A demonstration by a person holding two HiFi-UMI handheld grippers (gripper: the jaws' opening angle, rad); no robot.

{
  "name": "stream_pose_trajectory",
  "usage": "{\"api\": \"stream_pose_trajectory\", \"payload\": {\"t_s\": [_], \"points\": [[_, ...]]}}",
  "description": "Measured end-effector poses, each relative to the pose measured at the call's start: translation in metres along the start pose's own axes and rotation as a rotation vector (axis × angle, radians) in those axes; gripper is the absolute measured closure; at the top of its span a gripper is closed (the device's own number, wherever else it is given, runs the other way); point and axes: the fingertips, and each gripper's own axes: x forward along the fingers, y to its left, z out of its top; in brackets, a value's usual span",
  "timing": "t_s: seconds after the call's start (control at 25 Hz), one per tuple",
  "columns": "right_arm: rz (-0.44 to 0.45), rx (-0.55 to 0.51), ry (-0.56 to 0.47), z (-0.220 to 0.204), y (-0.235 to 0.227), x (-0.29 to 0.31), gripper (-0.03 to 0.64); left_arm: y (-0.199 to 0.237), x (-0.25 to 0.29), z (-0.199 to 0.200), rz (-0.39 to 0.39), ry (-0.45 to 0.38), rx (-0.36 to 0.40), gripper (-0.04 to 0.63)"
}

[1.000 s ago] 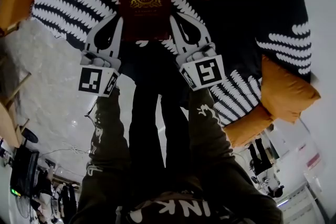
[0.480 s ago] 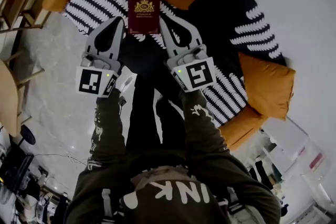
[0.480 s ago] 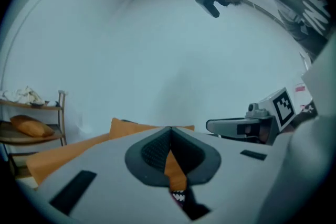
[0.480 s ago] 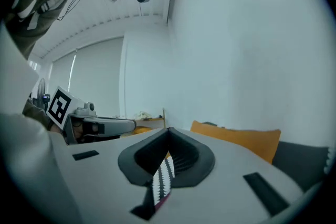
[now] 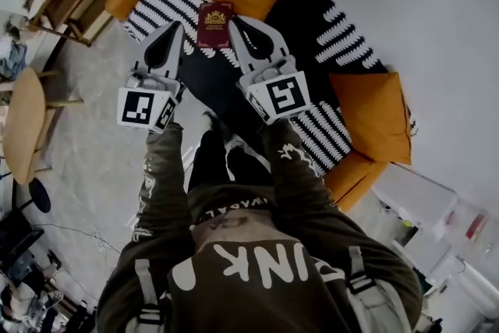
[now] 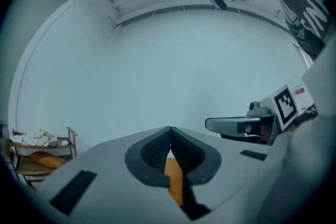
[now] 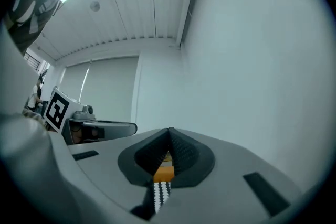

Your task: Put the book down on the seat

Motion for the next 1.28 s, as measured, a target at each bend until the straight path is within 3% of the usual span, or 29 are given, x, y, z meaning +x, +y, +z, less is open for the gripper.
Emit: {"api": "stream_pose_trajectory", "payload": {"t_s": [0.2,0.4,1.28], "points": [[0.004,-0.039,-0.043,0.050,0.024,-0.020,0.607,-0.019,-0.027,0.054,-0.010,-0.039,0.031,0.591],[-0.005,-0.070,-0.072,0.078,0.041,-0.033,0.607,-0.026,-0.046,0.083,-0.022,-0.075,0.048,0.591],[-0.031,-0.120,-0.083,0.099,0.076,-0.034,0.607,-0.018,-0.080,0.104,-0.053,-0.120,0.068,0.591]]}}
